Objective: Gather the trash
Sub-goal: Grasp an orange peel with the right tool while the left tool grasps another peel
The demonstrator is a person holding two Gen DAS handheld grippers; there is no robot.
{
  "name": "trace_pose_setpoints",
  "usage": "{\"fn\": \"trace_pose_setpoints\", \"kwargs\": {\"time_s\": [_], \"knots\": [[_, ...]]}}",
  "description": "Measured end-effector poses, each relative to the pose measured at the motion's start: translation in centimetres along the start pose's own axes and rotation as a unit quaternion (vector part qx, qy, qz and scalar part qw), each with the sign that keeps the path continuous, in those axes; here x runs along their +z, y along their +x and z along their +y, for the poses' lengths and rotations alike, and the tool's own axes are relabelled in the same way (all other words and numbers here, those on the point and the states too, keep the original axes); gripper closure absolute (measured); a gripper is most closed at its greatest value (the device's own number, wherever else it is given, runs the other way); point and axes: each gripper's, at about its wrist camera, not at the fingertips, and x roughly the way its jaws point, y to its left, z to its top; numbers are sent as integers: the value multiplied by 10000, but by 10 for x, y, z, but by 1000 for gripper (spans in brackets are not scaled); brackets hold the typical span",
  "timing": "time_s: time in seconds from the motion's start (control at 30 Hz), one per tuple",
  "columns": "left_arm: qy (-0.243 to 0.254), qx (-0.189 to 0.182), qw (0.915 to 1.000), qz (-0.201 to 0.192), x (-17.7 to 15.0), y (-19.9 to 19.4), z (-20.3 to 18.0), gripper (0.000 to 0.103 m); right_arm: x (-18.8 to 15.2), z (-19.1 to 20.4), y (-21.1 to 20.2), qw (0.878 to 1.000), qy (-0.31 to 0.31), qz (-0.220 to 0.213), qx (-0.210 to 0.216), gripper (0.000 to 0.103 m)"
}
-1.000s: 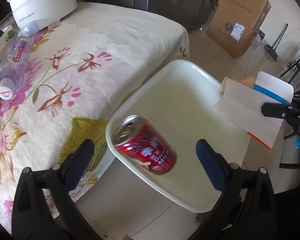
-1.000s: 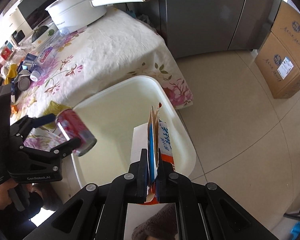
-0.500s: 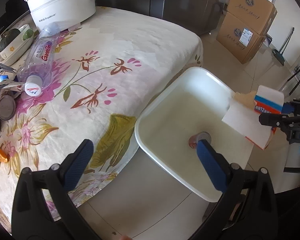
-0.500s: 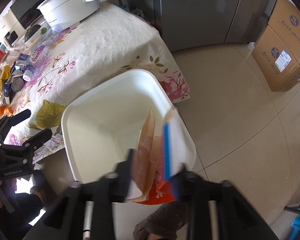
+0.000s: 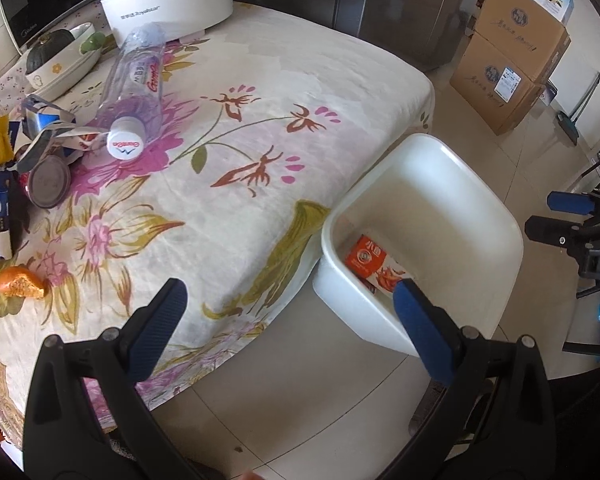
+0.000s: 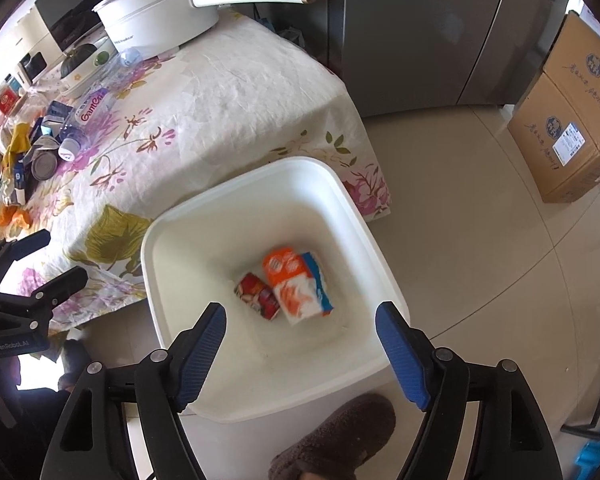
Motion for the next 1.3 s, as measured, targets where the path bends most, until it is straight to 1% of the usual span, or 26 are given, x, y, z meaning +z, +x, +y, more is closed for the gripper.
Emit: {"fn": "trace_pose_setpoints", "kwargs": {"time_s": [0.13,0.3,0.47,0.57,0.7,0.8,0.93,1.07,1.13,1.3], "knots": [[-141,64,9999,-35,-4,-9,19,1,7,14,-4,9999,-41,-99,8,21],[-439,167,9989,-60,-11,-20,50,1,15,37,-8,9996,-136,-240,28,19],[-780,327,9964,-107,-20,-30,87,1,22,60,-8,9993,-225,-303,64,19],[-1032,473,9934,-136,-27,-34,113,1,26,75,-7,9990,-271,-326,120,19],[-1457,665,9870,-124,-33,-40,153,1,31,97,-7,9985,-384,-352,174,19],[-1736,823,9811,-227,-37,-51,189,1,35,114,-8,9976,-534,-391,203,19],[-2149,1105,9697,-371,-49,-66,236,1,44,144,-6,9957,-770,-433,276,19],[-2597,1154,9580,-394,-72,-73,279,1,53,181,-1,9934,-947,-454,461,19],[-2678,1176,9556,-351,-84,-74,292,1,56,206,3,9914,-1086,-467,569,19],[-2741,1196,9538,-296,-106,-77,316,1,56,268,15,9824,-1602,-504,813,19]]}}
